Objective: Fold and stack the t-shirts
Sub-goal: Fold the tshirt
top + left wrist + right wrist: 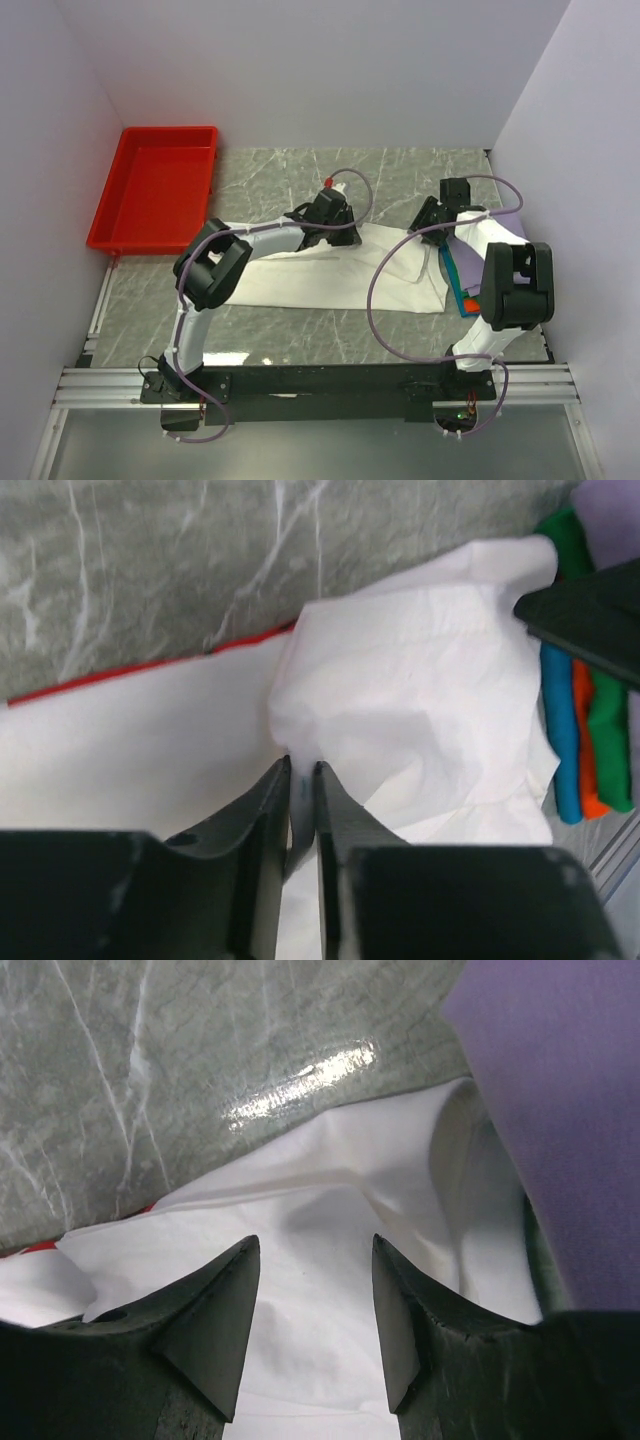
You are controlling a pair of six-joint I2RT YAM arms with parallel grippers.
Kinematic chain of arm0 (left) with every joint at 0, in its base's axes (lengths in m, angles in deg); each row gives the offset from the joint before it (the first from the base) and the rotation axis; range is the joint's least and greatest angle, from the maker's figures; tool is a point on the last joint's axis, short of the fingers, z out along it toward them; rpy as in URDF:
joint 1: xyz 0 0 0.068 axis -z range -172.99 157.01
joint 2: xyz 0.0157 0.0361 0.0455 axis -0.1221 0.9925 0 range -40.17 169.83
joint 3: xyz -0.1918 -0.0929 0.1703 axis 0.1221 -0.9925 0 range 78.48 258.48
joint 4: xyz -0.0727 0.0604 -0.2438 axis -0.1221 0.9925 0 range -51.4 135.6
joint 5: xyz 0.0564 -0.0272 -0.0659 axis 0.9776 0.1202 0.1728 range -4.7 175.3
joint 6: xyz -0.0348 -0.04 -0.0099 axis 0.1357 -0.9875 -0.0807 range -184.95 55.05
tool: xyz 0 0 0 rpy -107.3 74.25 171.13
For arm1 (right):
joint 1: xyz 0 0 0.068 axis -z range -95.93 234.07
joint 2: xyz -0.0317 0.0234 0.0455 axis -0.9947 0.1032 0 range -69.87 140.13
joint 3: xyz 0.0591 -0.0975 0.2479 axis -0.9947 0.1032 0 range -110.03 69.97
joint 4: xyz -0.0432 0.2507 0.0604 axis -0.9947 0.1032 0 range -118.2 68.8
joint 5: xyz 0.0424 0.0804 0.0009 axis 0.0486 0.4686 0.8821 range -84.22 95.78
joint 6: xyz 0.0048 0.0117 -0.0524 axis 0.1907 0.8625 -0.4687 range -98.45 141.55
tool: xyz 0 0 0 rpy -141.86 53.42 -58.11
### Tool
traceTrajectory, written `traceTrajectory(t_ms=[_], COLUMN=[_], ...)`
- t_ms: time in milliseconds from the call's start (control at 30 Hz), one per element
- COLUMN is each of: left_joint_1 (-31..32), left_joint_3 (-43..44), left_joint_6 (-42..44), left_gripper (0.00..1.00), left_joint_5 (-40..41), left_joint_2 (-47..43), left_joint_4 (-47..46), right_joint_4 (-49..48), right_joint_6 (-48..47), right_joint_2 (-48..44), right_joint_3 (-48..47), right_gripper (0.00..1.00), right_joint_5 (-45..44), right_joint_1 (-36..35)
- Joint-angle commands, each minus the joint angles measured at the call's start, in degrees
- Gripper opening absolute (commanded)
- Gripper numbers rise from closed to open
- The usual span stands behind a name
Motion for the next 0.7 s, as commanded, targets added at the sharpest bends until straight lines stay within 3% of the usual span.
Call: traceTrajectory(t_ms=[0,333,667], left_joint_1=[0.83,2.50,3.20], left_joint_3=[-2.46,-10.90,-15.12], left_joint_6=[0.61,1.74,1.04], left_gripper=[0.20,0.18,0.16], left_joint_5=[-1.35,-1.00,-1.35], left_joint_2=[-5.21,-11.02,-10.84], left_joint_4=[-3.28,-6.88,-8.55], right_joint_4=[-0.61,0.70,-2.72], right_joint_6=[-0.97,-1.59,-0.88], right_joint_2=[-4.18,-10.06,-12.36], right_joint_3=[0.79,3.34,10.80], right_gripper=[0.56,0.56,0.56], right_joint_5=[-1.09,-2.06,-0.57], right_joint_1=[-0.16,-0.16,-0.25])
